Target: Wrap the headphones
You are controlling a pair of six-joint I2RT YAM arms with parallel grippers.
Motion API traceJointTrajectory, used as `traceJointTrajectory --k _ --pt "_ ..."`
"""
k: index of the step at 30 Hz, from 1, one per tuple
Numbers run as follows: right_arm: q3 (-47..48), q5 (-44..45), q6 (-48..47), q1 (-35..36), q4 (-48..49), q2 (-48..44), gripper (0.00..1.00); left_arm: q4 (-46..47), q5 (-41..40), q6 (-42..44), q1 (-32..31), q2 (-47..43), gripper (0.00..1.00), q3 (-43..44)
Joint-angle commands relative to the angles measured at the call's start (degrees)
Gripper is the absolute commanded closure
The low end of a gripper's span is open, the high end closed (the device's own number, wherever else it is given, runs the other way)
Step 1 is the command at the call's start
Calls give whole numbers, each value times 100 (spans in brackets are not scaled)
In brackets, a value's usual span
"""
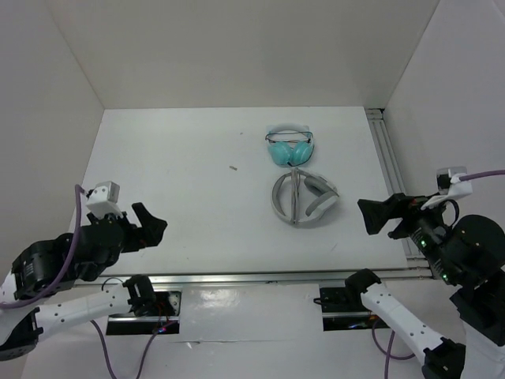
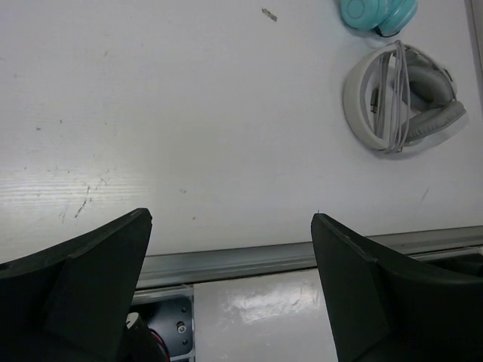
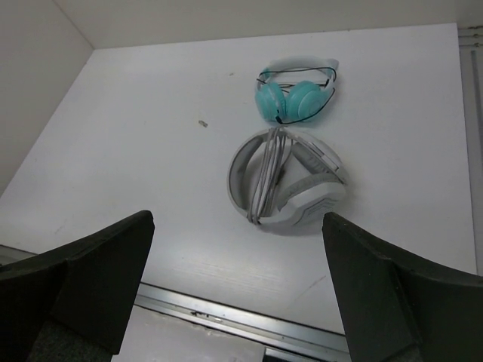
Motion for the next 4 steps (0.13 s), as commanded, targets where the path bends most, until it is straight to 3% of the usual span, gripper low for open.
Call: traceJointTrajectory --k 1,4 --pt "89 -111 9 -47 -230 -146 0 -62 110 -97 -15 -104 0 -56" --pt "27 -58 9 -47 -283 -146 0 -62 111 -45 -15 -165 0 -56"
